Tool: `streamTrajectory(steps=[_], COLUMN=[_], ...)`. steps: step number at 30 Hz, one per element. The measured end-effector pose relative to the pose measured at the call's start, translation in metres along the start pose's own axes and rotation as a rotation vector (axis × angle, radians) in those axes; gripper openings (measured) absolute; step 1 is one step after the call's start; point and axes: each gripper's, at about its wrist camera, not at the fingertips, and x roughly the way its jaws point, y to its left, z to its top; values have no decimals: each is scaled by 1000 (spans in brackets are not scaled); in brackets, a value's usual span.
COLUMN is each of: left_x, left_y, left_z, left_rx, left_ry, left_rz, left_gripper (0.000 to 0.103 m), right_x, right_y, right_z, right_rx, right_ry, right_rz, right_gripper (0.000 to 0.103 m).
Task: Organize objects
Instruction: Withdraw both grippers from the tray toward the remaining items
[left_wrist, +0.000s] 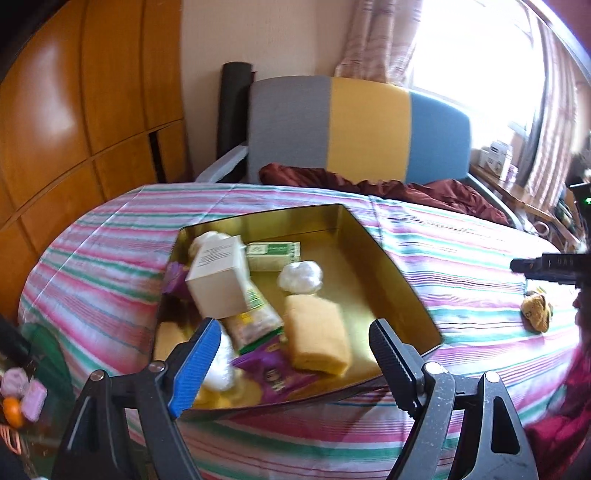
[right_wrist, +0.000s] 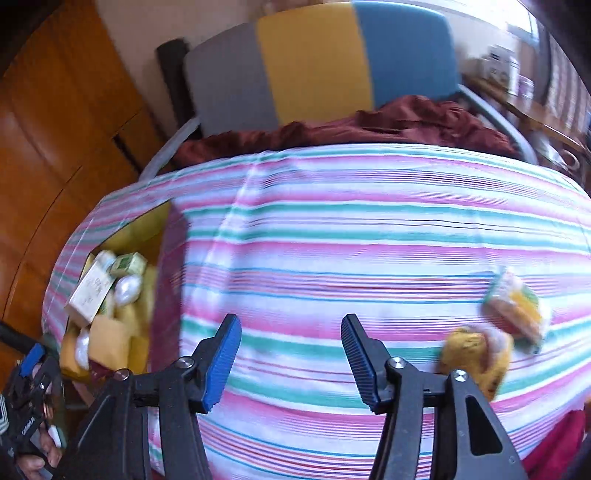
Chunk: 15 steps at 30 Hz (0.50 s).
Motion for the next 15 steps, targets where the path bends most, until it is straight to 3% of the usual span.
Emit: streamTrajectory(steps=[8, 15], left_x=[7, 23], left_y=[-60, -132], left_z=[11, 13], left_rx=[133, 276], left_ry=[-1, 21], left_rz=[-107, -224], left_gripper=[83, 83], right_x=[-39, -55], right_y=[-111, -197], right_z=[8, -18], right_rx=[265, 591], right_ry=[-120, -238], right_rz=[-133, -142], right_gripper=[59, 65])
